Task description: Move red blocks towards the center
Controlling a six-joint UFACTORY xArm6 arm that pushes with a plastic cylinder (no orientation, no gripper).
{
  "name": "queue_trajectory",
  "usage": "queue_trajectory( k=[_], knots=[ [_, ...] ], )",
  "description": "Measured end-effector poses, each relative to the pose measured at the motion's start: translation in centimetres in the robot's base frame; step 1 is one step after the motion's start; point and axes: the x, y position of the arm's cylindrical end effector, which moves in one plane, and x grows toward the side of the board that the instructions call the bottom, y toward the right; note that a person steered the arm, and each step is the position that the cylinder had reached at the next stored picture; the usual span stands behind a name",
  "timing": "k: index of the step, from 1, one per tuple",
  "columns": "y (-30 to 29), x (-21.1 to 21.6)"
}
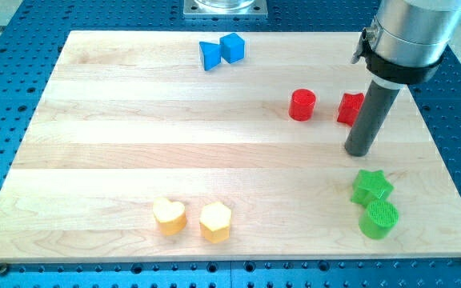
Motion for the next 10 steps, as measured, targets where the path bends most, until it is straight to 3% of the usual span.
queue_trajectory(
  k=[6, 7, 8, 9, 10],
  knots=[
    [0.9, 0.0],
    [7.1, -1.8],
    [2.8, -5.8],
    [-7.6, -6.2],
    [-12.6, -7.5]
  ],
)
